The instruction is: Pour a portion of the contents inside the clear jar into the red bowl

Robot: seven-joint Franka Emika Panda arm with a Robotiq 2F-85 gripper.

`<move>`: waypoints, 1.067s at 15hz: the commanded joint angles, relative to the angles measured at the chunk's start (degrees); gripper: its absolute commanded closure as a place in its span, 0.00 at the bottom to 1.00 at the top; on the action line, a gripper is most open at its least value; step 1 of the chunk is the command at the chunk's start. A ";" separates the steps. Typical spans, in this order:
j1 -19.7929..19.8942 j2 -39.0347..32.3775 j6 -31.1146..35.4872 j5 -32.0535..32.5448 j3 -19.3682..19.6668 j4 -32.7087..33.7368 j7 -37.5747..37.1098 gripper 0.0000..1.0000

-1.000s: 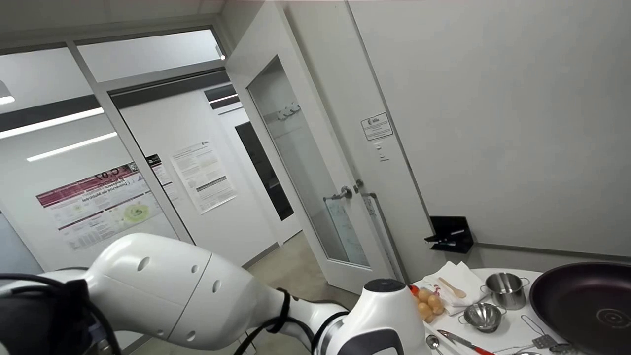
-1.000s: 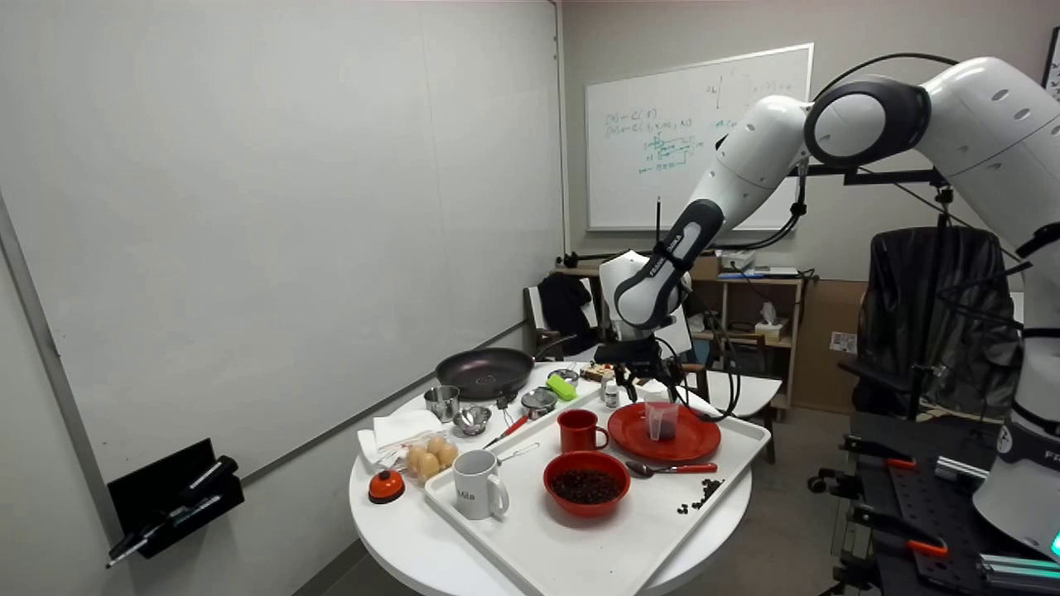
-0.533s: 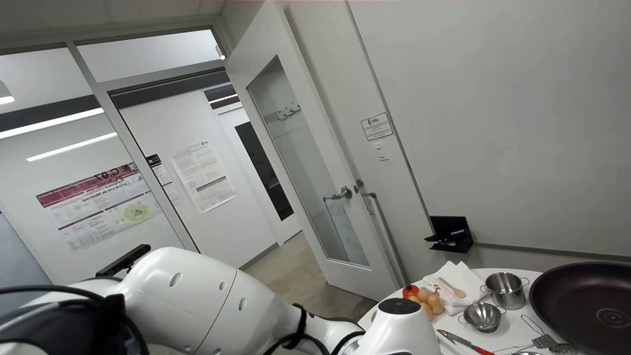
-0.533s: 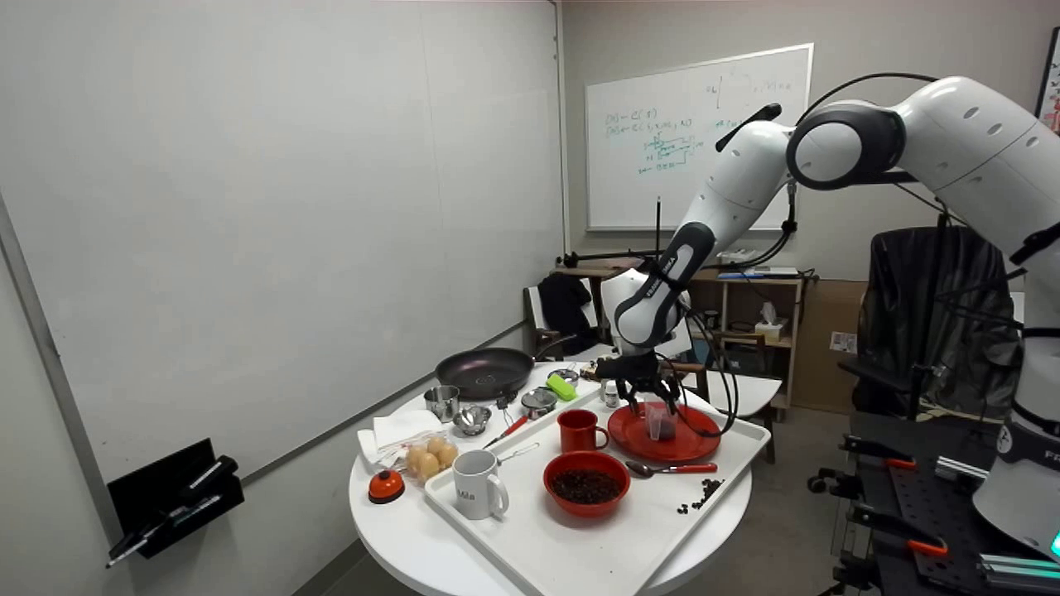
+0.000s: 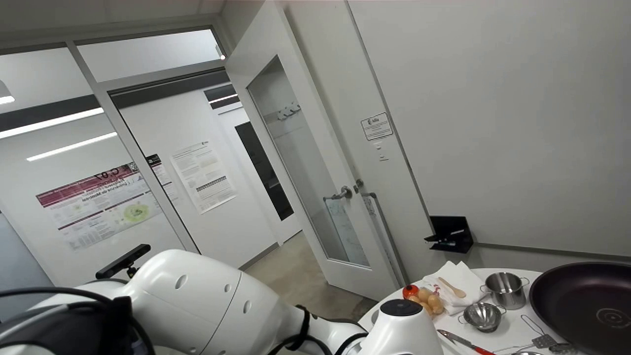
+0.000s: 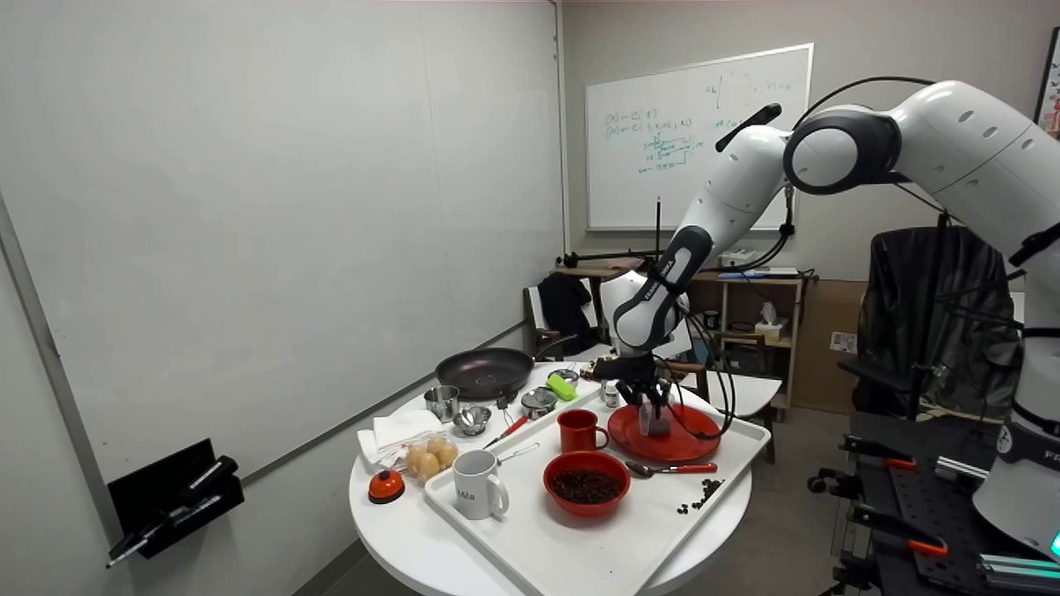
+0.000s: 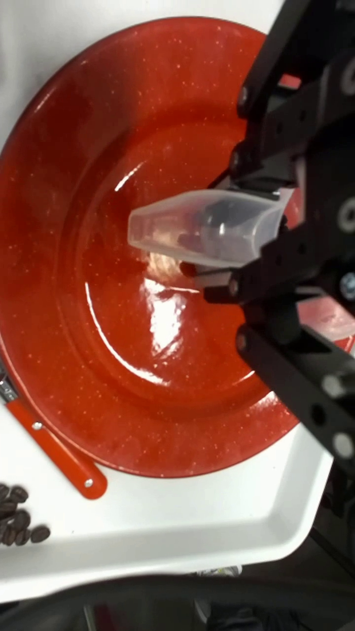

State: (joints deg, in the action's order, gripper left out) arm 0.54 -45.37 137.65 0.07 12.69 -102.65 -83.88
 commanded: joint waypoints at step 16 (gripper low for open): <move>-0.44 -0.39 1.62 -0.82 0.20 0.70 0.72 0.29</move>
State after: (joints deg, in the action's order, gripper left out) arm 0.35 -45.42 138.81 0.07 12.67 -102.64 -83.74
